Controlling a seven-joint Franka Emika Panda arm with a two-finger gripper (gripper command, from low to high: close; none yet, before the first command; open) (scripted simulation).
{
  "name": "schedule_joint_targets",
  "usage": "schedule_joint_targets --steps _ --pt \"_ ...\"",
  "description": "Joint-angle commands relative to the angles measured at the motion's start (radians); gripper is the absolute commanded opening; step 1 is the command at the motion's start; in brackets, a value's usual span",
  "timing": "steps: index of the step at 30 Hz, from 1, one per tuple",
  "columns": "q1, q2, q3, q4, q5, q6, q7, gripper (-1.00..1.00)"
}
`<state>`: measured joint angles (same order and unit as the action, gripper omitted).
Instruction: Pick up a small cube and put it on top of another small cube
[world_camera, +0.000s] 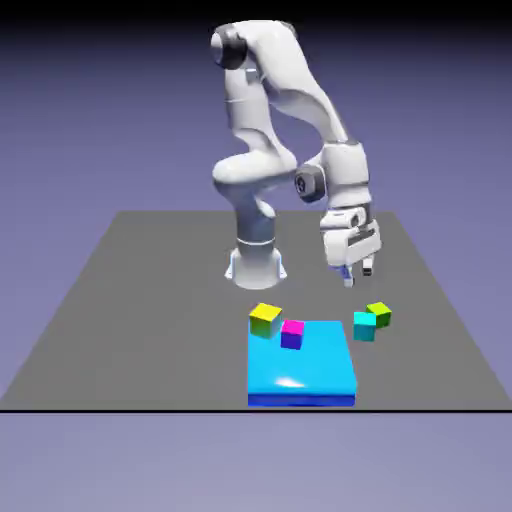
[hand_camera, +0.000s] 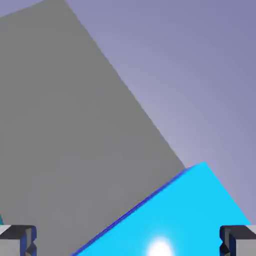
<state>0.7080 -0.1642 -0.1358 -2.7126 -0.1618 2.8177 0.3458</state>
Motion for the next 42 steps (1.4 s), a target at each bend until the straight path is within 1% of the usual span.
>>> schedule_joint_targets --steps 1,14,16,22,23,24,25,31,40,42 --pt "0.036 0.021 -0.007 0.005 -0.008 -0.011 -0.021 0.0" --pt "0.507 0.296 -0.099 0.071 -0.118 -0.16 -0.288 0.0" --pt "0.525 0.306 -0.102 0.073 -0.122 -0.165 -0.298 0.0" --pt "0.506 0.523 -0.103 0.098 -0.129 0.029 -0.283 0.0" --pt "0.505 0.529 -0.103 0.098 -0.129 0.035 -0.283 0.0" --pt "0.505 0.529 -0.103 0.098 -0.129 0.035 -0.283 -1.0" --pt "0.505 0.529 -0.103 0.098 -0.129 0.035 -0.283 -1.0" --pt "0.524 0.312 -0.102 0.074 -0.122 -0.16 -0.297 -1.0" --pt "0.206 0.119 0.049 0.003 -0.232 -0.208 -0.682 -1.0" --pt "0.181 0.104 0.061 -0.003 -0.241 -0.211 -0.712 -1.0"
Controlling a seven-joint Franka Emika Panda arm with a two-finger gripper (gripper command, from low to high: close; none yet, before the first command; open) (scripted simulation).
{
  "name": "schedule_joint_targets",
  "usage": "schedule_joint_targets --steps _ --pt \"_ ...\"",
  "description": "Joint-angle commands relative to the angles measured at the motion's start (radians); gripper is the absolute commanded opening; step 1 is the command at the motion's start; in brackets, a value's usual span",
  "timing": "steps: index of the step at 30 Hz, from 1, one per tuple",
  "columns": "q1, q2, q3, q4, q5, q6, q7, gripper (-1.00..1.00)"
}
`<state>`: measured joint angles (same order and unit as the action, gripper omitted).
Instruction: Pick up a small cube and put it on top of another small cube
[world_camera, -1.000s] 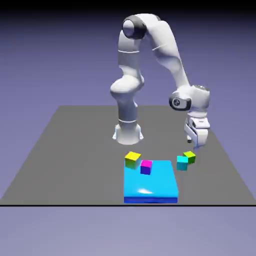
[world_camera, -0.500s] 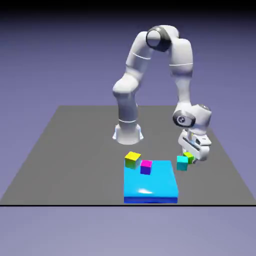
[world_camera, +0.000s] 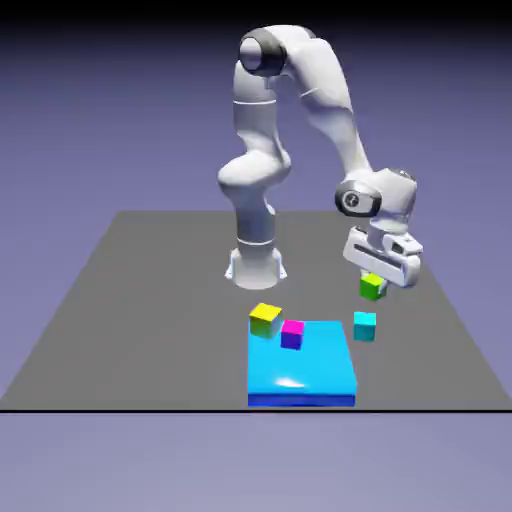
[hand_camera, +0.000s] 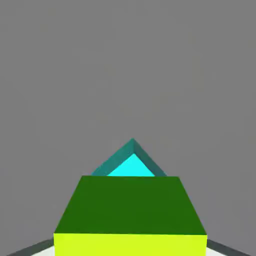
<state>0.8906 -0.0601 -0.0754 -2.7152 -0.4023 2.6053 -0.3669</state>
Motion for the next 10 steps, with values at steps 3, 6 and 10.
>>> schedule_joint_targets --steps 3,6,10 --pt "0.008 0.109 -0.038 0.011 -0.072 0.098 0.057 -1.0" --pt "0.019 0.217 -0.075 0.021 -0.143 0.195 0.114 -1.0" --pt "0.016 0.192 -0.067 0.019 -0.126 0.173 0.1 1.0"
